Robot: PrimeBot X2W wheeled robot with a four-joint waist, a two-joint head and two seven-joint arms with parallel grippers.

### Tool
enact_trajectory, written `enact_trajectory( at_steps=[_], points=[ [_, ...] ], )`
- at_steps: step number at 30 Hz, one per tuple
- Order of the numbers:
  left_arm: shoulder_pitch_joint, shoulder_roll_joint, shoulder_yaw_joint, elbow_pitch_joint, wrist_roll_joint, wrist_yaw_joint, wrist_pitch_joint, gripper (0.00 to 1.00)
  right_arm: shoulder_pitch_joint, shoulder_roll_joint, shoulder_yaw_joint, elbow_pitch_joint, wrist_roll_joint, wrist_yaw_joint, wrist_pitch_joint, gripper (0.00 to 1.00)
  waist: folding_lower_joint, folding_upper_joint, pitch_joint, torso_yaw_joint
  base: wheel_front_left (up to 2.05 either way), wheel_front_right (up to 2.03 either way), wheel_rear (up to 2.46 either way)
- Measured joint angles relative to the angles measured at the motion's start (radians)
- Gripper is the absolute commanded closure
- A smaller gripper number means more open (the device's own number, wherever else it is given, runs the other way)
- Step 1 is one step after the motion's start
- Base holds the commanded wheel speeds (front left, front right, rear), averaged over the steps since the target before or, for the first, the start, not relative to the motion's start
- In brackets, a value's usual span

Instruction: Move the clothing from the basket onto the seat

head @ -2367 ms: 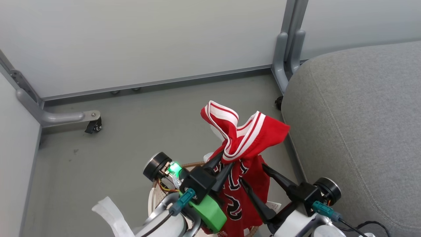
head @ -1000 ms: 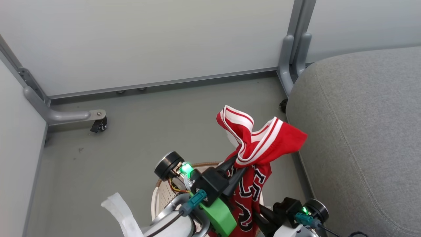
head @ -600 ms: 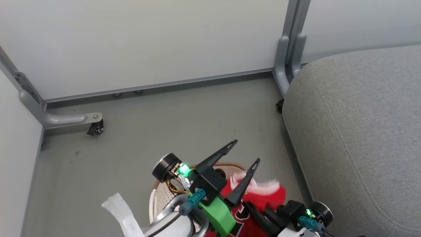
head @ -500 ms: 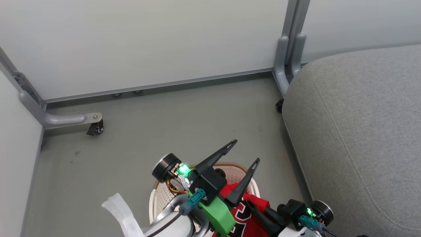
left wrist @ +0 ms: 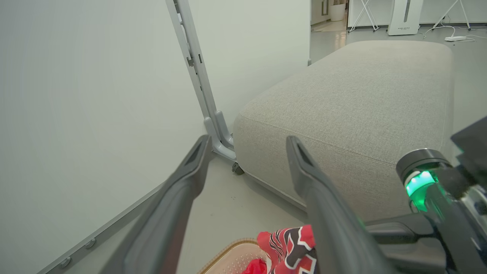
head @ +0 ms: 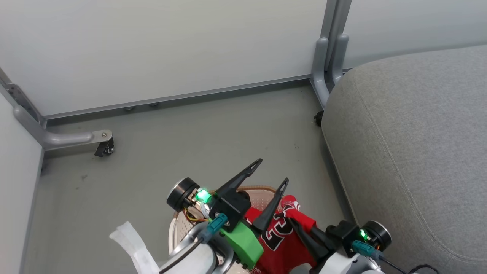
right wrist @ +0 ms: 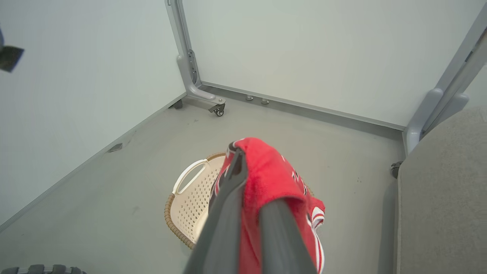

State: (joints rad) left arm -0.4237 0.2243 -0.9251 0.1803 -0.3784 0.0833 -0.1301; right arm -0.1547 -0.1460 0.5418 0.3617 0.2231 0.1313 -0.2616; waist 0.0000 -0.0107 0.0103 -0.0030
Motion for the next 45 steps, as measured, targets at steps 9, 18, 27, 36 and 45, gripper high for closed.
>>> enact_trajectory(
  at_steps=[9,18,27,36,45],
  points=[
    [0.022,0.029,0.038,0.034,-0.007,0.044,-0.045,0.0,-0.022,0.023,-0.074,-0.1,-0.011,0.0,0.0,1.0,0.0,0.0,0.026,-0.048,0.0,0.0,0.0],
    [0.05,0.073,0.096,0.016,-0.02,0.08,-0.109,0.0,-0.036,0.035,-0.134,-0.244,-0.039,0.0,0.0,1.0,0.0,0.0001,0.075,-0.124,0.0,0.0,0.0],
    [0.052,0.112,0.116,0.007,-0.015,0.084,-0.118,0.0,-0.011,0.059,-0.224,-0.376,-0.057,0.0,0.0,1.0,0.0001,0.0,0.129,-0.229,0.0,0.0,0.0],
    [0.013,0.128,0.098,-0.002,0.011,0.068,-0.106,0.0,0.037,0.07,-0.293,-0.462,-0.077,0.0,0.0,1.0,0.0001,0.0,0.184,-0.359,0.0,0.0,0.0],
    [-0.037,0.132,0.073,-0.006,0.031,0.05,-0.089,0.0,0.084,0.076,-0.328,-0.51,-0.091,0.0,0.0,1.0,0.0001,0.0,0.237,-0.475,0.0,0.0,0.0]
  ],
)
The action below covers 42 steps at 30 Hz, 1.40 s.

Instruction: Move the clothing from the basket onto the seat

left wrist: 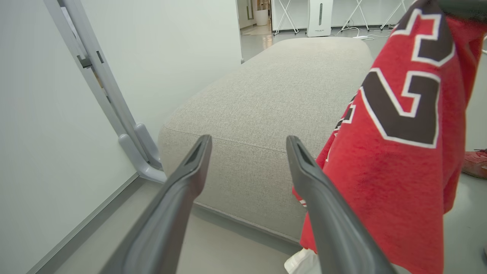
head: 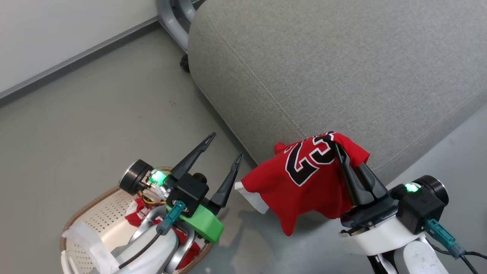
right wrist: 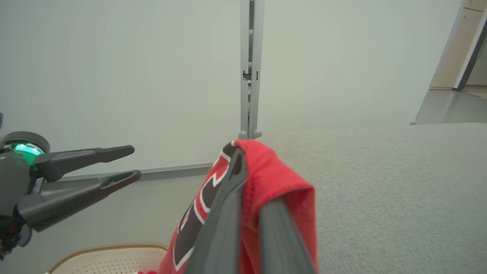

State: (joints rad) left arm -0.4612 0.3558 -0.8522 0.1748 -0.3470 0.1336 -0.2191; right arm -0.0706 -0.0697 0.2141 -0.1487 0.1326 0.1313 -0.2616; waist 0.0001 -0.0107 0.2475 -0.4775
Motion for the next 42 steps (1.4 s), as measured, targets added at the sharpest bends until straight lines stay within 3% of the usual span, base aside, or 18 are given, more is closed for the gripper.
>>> enact_trajectory(
  at_steps=[5,10,14,22,25,29,31,42],
  points=[
    [-0.033,-0.016,-0.019,-0.004,0.018,-0.01,0.013,0.0,-0.016,-0.015,-0.016,-0.031,0.014,0.0,0.0,1.0,0.0,0.0,0.039,-0.028,0.0,0.0,0.0],
    [-0.064,-0.015,-0.035,-0.025,0.033,-0.023,0.034,0.0,-0.164,-0.069,-0.095,-0.088,0.035,0.0,0.0,1.0,0.0,0.0,0.088,-0.023,0.0,0.0,0.0],
    [-0.096,-0.007,-0.043,-0.049,0.045,-0.033,0.057,0.0,-0.323,-0.165,-0.165,-0.081,0.057,0.0,0.0,1.0,0.0,0.0,0.139,-0.002,0.0,0.0,0.0],
    [-0.153,0.015,-0.038,-0.1,0.059,-0.042,0.078,0.0,-0.681,-0.376,-0.283,0.061,0.169,0.0,0.0,1.0,0.0001,0.0,0.265,0.063,0.0,0.0,0.0],
    [-0.171,0.016,-0.033,-0.116,0.059,-0.043,0.081,0.0,-0.771,-0.453,-0.307,0.125,0.184,0.0,0.0,1.0,0.0001,0.0,0.314,0.089,0.0,0.0,0.0],
    [-0.197,0.016,-0.03,-0.132,0.065,-0.044,0.085,0.0,-0.8,-0.505,-0.311,0.215,0.182,0.0,-0.001,1.0,0.0001,0.0,0.377,0.123,0.0,0.0,0.0],
    [-0.204,0.015,-0.035,-0.133,0.068,-0.044,0.086,0.0,-0.791,-0.5,-0.319,0.253,0.178,0.0,-0.002,1.0,0.0001,0.0,0.405,0.138,0.0,0.0,0.0],
    [-0.205,0.002,-0.043,-0.113,0.039,-0.055,0.07,0.0,-0.542,-0.322,-0.457,0.507,0.185,0.0,-0.001,1.0,0.0,0.0,0.469,0.203,0.0,0.0,0.0]
  ],
)
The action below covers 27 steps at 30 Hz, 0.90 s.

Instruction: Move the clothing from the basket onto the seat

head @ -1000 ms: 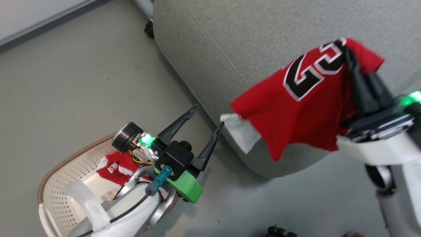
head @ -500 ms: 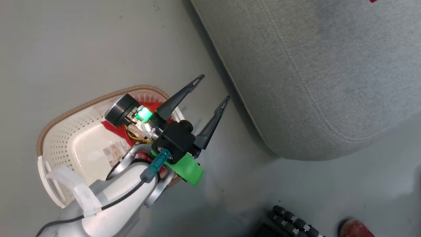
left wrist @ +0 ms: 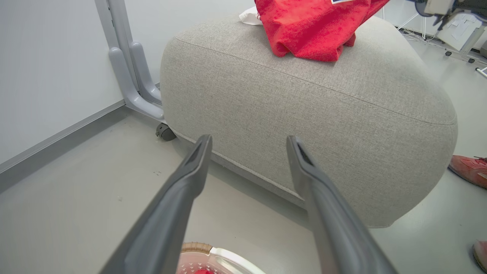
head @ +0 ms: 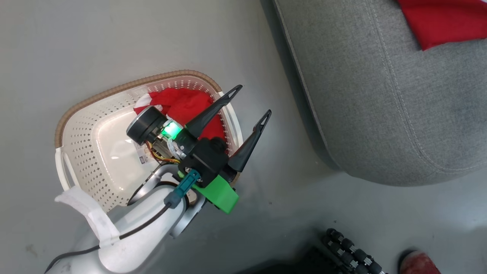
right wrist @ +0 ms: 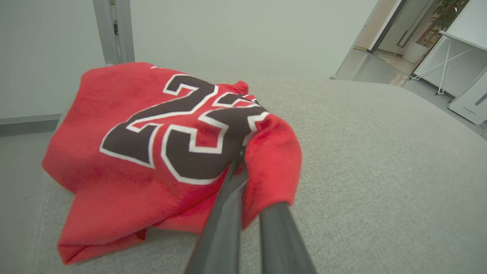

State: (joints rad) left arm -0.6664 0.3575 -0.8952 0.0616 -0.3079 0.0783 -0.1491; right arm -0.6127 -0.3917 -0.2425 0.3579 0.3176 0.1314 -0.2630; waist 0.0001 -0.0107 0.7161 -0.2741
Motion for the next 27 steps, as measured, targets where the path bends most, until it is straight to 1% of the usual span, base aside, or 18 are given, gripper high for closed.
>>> enact_trajectory(
  at_steps=[1,2,3,8,13,15,19,25,27],
  points=[
    [0.001,-0.001,0.002,0.002,-0.002,0.0,-0.002,0.0,0.021,0.011,-0.015,0.005,0.001,0.0,0.0,0.93,0.0,0.0,-0.003,0.0,0.0,0.0,0.0],
    [0.002,-0.001,0.005,0.004,-0.007,0.001,-0.007,0.0,0.049,0.027,-0.039,0.008,0.001,0.0,0.0,0.53,0.0,0.0,-0.007,0.0,0.0,0.0,0.0],
    [0.005,-0.001,0.007,0.006,-0.012,0.001,-0.012,0.0,0.077,0.042,-0.057,0.011,0.0,0.0,0.0,0.0,0.0,0.0,-0.012,-0.002,0.0,0.0,0.0],
    [0.031,-0.008,0.013,0.022,-0.036,0.009,-0.036,0.0,0.209,0.117,-0.114,-0.01,-0.031,0.0,0.0,0.0,-0.0001,0.0,-0.049,-0.015,0.0,0.0,0.0],
    [0.063,-0.018,0.015,0.052,-0.045,0.028,-0.061,0.0,0.319,0.188,-0.082,-0.072,-0.067,0.0,0.0,0.0,-0.0001,0.0,-0.105,-0.029,0.0,0.0,0.0],
    [0.077,-0.027,0.018,0.063,-0.056,0.032,-0.073,0.0,0.357,0.209,-0.052,-0.096,-0.082,0.0,0.0,0.0,-0.0001,0.0,-0.13,-0.032,0.0,0.0,0.0],
    [0.12,-0.044,0.028,0.085,-0.071,0.042,-0.096,0.0,0.412,0.244,0.046,-0.145,-0.114,0.0,0.0,0.0,-0.0001,0.0,-0.189,-0.033,0.0,0.0,0.0],
    [0.204,-0.088,0.073,0.125,-0.094,0.073,-0.112,0.0,0.461,0.261,0.195,-0.183,-0.143,0.0,0.0,0.0,-0.0001,0.0,-0.284,-0.009,0.0,0.0,0.0],
    [0.236,-0.107,0.105,0.116,-0.094,0.08,-0.112,0.0,0.468,0.261,0.238,-0.186,-0.144,0.0,0.0,0.0,-0.0001,0.0,-0.318,0.009,0.0,0.0,0.0]
  ],
)
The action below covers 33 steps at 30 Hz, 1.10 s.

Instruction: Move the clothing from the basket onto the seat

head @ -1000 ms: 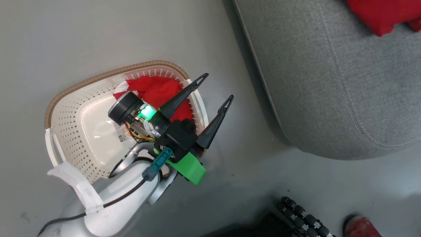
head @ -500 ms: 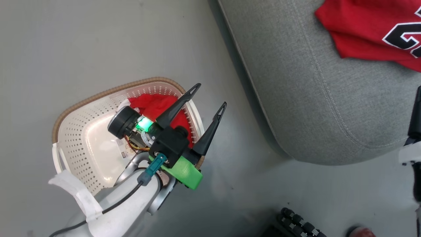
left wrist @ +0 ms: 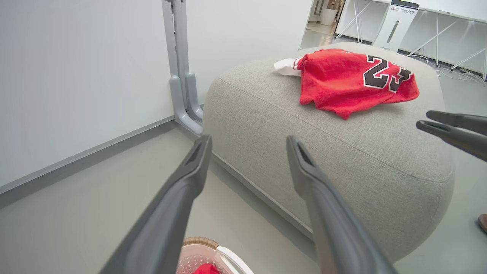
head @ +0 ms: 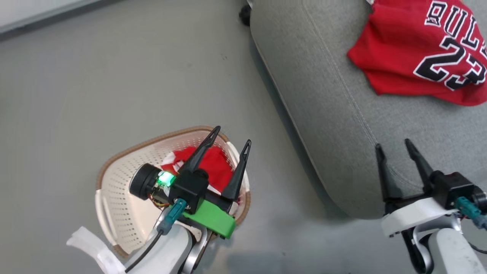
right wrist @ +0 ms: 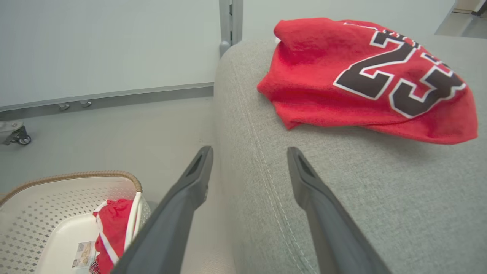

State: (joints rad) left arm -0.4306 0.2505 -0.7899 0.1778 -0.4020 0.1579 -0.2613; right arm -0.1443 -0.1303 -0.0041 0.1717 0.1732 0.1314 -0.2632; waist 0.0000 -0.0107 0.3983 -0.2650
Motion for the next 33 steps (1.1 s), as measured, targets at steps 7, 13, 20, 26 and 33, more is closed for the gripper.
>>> enact_trajectory(
  at_steps=[7,13,20,26,33],
  points=[
    [0.136,-0.039,0.121,-0.009,0.038,0.0,-0.001,0.0,0.01,-0.002,0.11,-0.013,-0.008,0.0,0.0,0.0,0.0,0.0,-0.091,0.101,0.0,0.0,0.0],
    [0.249,-0.072,0.233,-0.02,0.091,-0.007,-0.001,0.0,0.044,0.017,0.144,-0.036,0.002,0.0,0.0,0.0,0.0,0.0,-0.178,0.191,0.0,0.0,0.0],
    [0.394,-0.106,0.375,-0.061,0.147,0.001,-0.001,0.0,0.103,0.036,0.154,-0.062,0.003,0.0,0.0,0.0,0.0,0.0,-0.301,0.272,0.0,0.0,0.0],
    [0.51,-0.143,0.488,-0.116,0.173,-0.014,-0.001,0.0,0.152,0.053,0.151,-0.075,0.005,0.0,0.0,0.0,0.0,0.0,-0.395,0.318,0.0,0.0,0.0],
    [0.632,-0.175,0.592,-0.143,0.21,-0.061,-0.001,0.0,0.228,0.065,0.145,-0.063,0.005,0.0,0.0,0.0,-0.0001,0.0,-0.495,0.339,0.0,0.0,0.0]
  ],
)
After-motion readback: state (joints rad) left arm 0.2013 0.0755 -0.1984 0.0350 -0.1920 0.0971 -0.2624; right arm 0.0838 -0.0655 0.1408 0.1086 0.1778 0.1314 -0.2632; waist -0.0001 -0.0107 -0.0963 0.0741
